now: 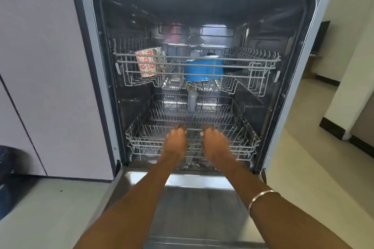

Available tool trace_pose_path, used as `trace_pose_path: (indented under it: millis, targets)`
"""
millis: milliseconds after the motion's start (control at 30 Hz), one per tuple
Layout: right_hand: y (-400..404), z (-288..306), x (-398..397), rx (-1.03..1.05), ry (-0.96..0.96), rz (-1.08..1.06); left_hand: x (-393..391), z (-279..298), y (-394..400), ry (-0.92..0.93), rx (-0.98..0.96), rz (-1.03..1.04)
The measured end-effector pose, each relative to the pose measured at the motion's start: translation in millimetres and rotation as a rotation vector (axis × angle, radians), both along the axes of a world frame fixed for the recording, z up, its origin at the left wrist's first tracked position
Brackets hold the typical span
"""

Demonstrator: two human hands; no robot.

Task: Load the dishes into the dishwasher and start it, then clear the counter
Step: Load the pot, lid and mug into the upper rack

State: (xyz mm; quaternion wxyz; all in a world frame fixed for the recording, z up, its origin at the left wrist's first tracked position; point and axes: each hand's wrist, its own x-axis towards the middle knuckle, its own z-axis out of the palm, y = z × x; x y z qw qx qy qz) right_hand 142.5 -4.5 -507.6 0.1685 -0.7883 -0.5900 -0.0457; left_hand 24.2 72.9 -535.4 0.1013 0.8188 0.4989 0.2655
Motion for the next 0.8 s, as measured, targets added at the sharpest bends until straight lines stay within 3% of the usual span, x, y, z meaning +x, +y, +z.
trace_pose_path:
  millis: [167, 400, 800]
  targets:
    - [25, 4, 5, 0.034, 0.079, -0.075, 4, -1, 19, -0.166, -0.049, 0.064]
    - [31, -6, 5, 0.051, 0.204, -0.130, 5, 0, 17, -0.181, -0.063, 0.018]
    - [-14, -9, -14, 0.059, 0.123, -0.087, -17, -1, -32, -0.293, -0.170, -0.035]
